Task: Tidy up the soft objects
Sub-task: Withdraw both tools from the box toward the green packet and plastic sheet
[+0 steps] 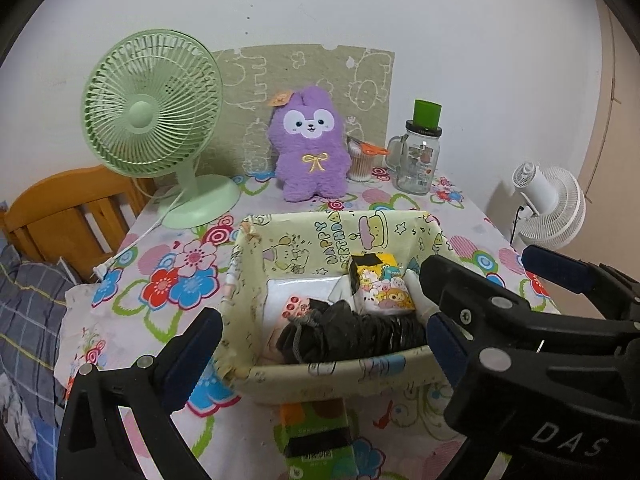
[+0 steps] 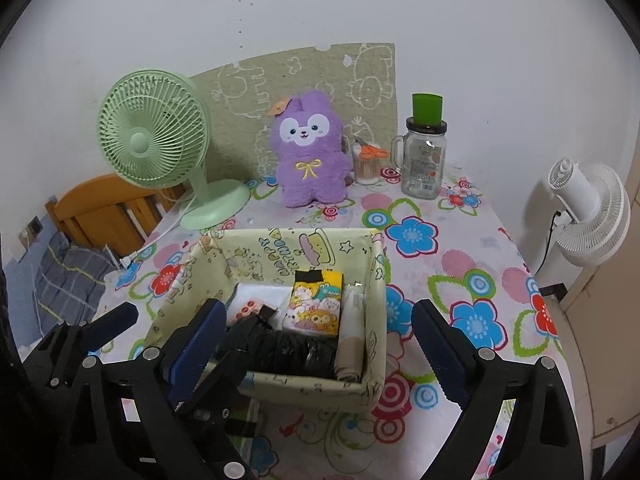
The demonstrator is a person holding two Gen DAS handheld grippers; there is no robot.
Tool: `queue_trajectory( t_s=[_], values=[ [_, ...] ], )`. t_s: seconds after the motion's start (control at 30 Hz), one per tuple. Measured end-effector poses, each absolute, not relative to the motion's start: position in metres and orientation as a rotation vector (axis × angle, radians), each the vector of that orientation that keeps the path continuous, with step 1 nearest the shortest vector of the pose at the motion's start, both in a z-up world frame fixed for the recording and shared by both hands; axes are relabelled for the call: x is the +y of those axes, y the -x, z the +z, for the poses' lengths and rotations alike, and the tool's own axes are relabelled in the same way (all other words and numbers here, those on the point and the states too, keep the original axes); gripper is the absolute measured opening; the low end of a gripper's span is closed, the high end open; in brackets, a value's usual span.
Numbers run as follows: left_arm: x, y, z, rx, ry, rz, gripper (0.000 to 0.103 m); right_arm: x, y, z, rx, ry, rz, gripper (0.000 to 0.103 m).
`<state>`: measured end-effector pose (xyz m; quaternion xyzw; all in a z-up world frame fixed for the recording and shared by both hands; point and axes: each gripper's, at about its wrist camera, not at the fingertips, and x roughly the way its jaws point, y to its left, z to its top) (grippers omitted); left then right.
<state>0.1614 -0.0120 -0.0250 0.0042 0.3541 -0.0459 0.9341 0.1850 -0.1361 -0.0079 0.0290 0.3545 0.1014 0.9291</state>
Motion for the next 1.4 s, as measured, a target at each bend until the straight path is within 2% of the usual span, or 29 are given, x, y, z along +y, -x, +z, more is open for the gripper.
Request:
queue_trajectory(
  t_s=[0.7, 1.4],
  values=[
    [-0.005, -0.098, -0.016, 0.673, 0.004, -0.07, 0.103, -0.134, -0.127, -0.001, 0.678, -0.048, 0.23, 0.096],
    [-0.005, -0.045, -0.029, 0.649, -0.015, -0.089, 0.103, -0.132, -0.079, -0.011, 0.655, -0.031, 0.251, 0.096]
  ],
)
